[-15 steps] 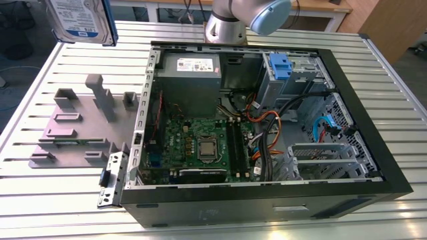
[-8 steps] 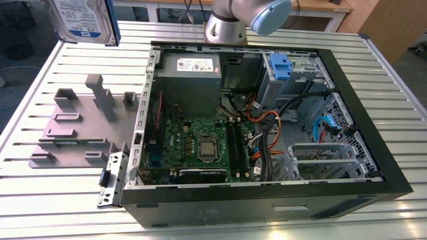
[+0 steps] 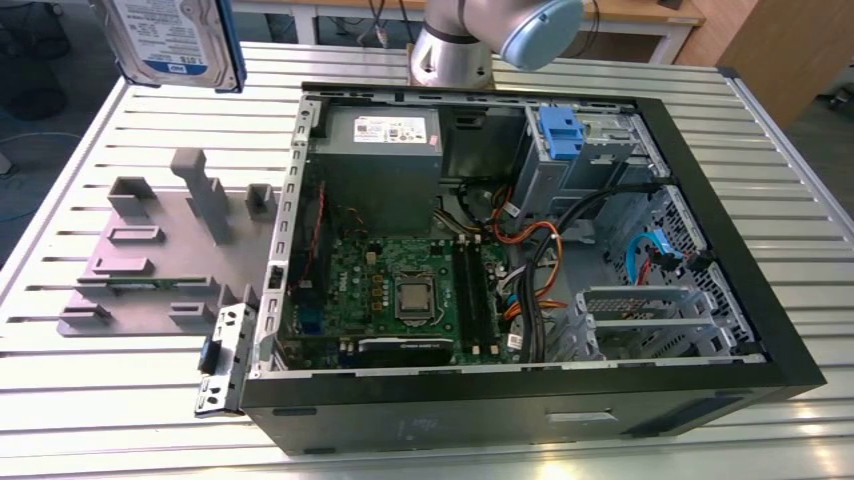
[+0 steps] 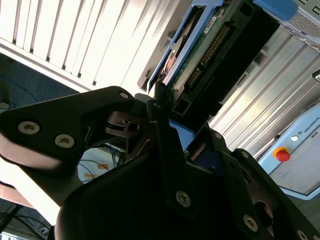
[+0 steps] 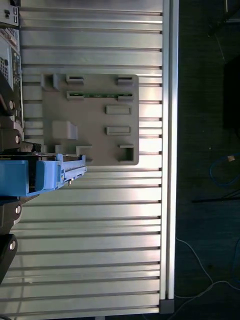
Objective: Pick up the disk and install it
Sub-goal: 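Insert the disk into the insertion slot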
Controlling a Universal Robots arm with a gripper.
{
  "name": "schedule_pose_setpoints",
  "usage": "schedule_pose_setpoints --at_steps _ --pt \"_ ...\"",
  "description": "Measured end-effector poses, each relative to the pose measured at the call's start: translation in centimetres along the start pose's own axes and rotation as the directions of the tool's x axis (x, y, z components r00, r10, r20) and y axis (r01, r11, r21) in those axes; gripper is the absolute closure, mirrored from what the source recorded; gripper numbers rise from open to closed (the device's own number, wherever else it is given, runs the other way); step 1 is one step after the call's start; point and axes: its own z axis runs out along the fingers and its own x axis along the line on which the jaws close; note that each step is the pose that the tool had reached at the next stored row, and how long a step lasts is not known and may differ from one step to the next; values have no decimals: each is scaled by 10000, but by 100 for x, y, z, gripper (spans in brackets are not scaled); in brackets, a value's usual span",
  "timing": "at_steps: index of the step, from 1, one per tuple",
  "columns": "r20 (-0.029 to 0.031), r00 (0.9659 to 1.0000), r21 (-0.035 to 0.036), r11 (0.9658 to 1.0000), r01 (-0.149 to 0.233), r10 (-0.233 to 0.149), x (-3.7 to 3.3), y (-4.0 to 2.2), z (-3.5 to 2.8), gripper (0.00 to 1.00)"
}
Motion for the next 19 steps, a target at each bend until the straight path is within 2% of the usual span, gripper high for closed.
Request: schedule_pose_setpoints --at_steps 19 --pt "0 10000 0 10000 0 0 -4 -120 -6 63"
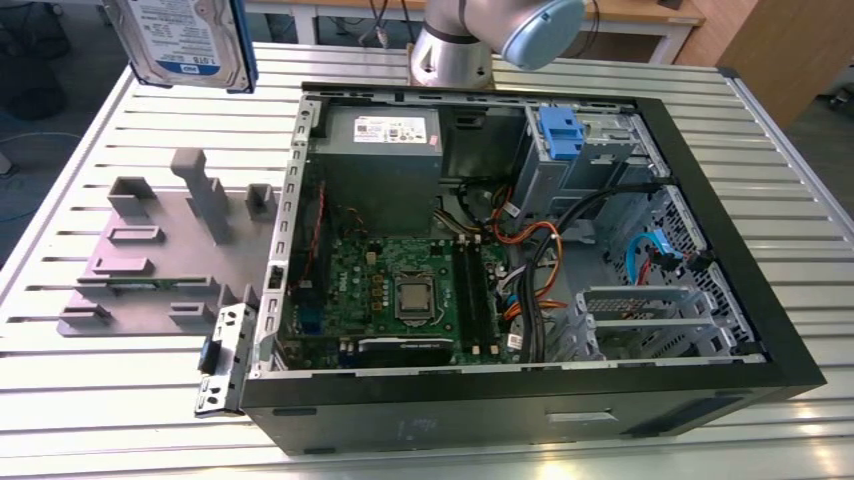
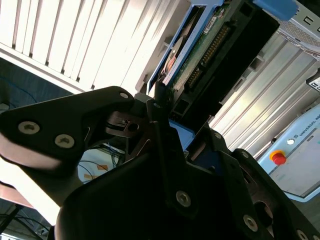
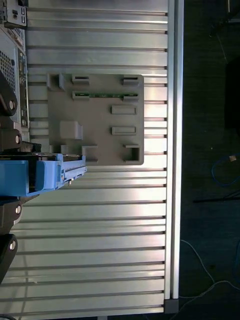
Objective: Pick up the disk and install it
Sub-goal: 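Insert the disk into the insertion slot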
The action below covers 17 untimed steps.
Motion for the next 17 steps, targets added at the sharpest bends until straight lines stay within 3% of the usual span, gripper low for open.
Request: schedule_pose_setpoints --at_steps 17 --pt "0 10000 0 10000 0 0 -3 -120 -6 63"
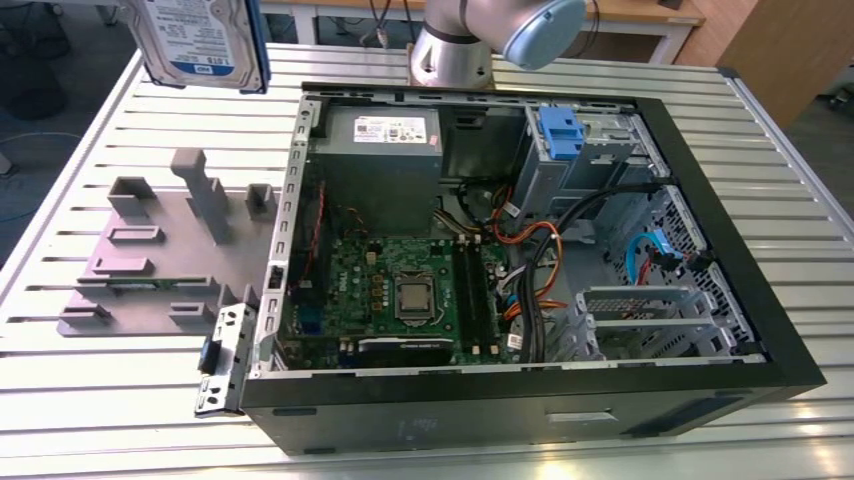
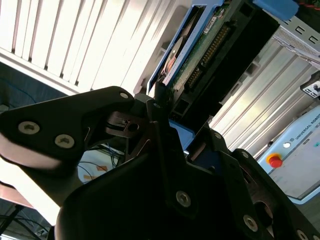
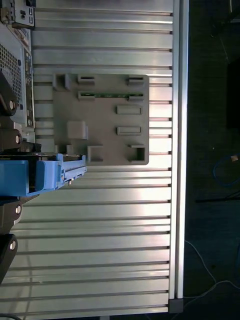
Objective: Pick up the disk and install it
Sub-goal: 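Insert the disk into the insertion slot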
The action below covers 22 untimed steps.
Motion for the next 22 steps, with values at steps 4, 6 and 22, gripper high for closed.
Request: schedule_pose_setpoints --at_steps 4,6,22 --pt "0 10000 0 10000 0 0 -1 -30 -1 63" --pt "0 10000 0 10000 0 0 -2 -45 -2 63" --pt "0 10000 0 10000 0 0 -6 -177 -9 63"
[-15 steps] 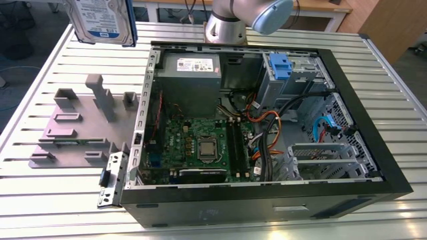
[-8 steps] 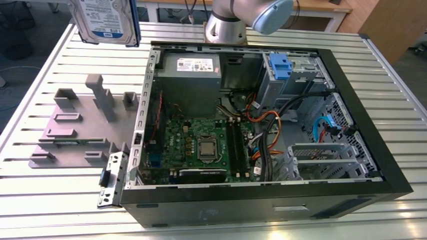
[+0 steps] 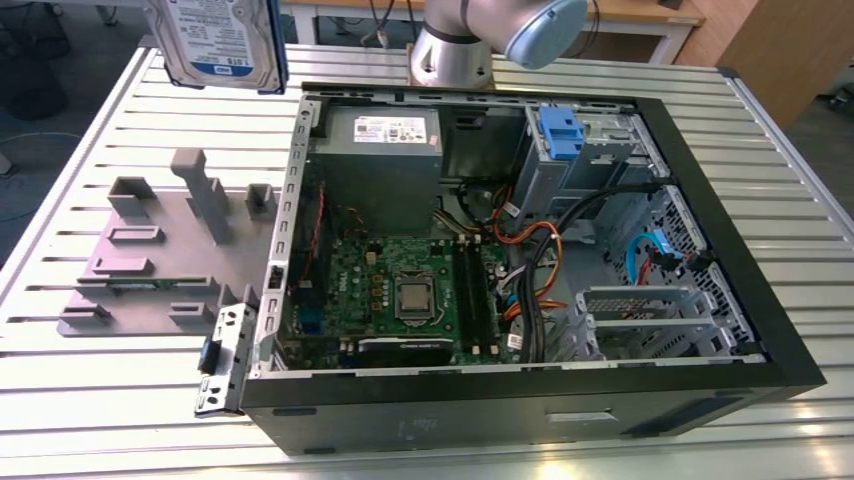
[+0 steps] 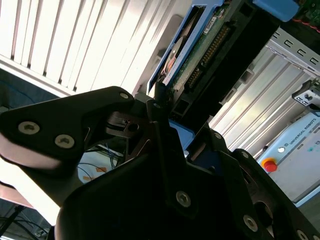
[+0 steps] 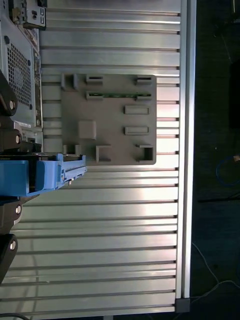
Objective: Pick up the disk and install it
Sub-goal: 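Insert the disk into the insertion slot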
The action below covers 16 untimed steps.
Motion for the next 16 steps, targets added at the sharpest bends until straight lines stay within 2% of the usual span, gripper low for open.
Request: schedule_pose_setpoints --at_steps 16 --pt "0 10000 -1 10000 0 0 -4 -138 -7 63"
